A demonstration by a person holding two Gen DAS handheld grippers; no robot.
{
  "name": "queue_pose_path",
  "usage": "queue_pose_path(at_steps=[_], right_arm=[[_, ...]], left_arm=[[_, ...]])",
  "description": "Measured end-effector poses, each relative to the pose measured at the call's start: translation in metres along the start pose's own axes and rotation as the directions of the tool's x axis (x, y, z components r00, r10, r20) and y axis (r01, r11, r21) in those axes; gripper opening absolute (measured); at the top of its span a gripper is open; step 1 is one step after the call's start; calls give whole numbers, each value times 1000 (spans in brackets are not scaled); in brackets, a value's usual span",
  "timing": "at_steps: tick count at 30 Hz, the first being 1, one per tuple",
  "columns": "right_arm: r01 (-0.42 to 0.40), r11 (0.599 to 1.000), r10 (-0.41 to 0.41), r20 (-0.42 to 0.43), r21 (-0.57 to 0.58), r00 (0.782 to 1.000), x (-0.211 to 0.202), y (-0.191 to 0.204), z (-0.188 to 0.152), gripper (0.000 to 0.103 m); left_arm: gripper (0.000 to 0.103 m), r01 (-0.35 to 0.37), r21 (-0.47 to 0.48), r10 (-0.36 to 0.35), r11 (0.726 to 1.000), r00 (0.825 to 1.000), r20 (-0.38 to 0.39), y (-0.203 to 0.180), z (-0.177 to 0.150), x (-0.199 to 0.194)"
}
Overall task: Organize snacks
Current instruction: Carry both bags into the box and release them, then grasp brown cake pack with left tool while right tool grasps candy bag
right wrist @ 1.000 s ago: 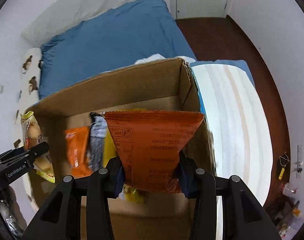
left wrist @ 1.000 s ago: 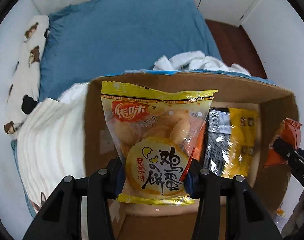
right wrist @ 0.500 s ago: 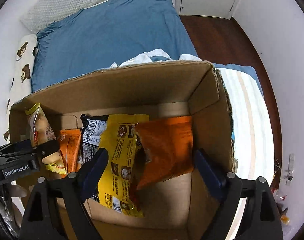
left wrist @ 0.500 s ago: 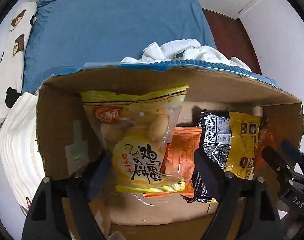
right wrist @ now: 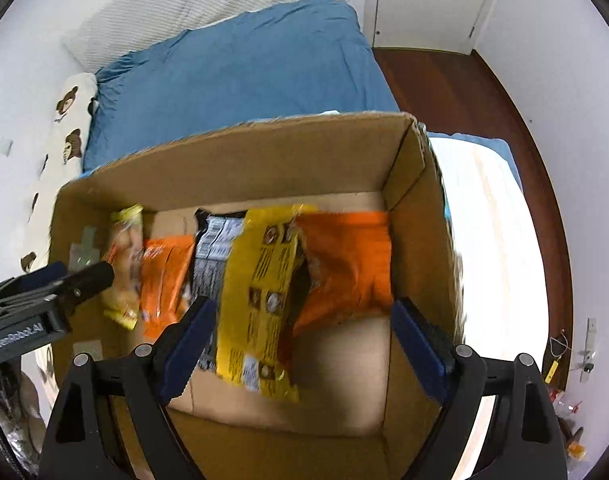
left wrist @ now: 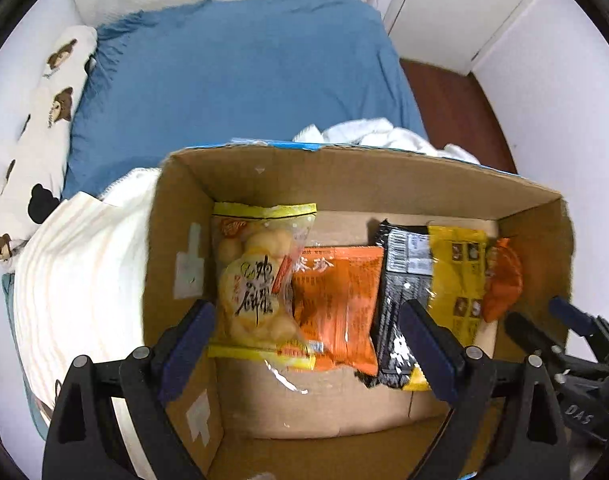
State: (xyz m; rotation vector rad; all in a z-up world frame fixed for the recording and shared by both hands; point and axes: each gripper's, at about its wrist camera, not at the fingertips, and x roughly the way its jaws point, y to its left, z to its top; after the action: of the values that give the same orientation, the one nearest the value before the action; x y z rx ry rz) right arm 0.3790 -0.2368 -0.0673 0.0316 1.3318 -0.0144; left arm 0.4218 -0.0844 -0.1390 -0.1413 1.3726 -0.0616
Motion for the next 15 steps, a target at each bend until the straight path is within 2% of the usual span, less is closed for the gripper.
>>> queue_pose_path(at_steps=[3,7,11,15], right_arm=[[-6,1000,6,32,-12,999,-12,4,-14,92],[-18,1000,19,83,-15,996,-29,3,-41,91],[-19,999,23,133,-30,991,-51,3,-68,91],[-18,998,29,201,-56,979,-83,8,-97,91]], left_arm=[[94,2,3,-2,1000,999,45,-1,-19,-18],[94,-18,3,17,1000,989,147,-1,-51,-46],[94,-53,12,49,999,969,244,-6,-83,-73],[94,-68,22,58,997,952,302,-11,-110,-96]])
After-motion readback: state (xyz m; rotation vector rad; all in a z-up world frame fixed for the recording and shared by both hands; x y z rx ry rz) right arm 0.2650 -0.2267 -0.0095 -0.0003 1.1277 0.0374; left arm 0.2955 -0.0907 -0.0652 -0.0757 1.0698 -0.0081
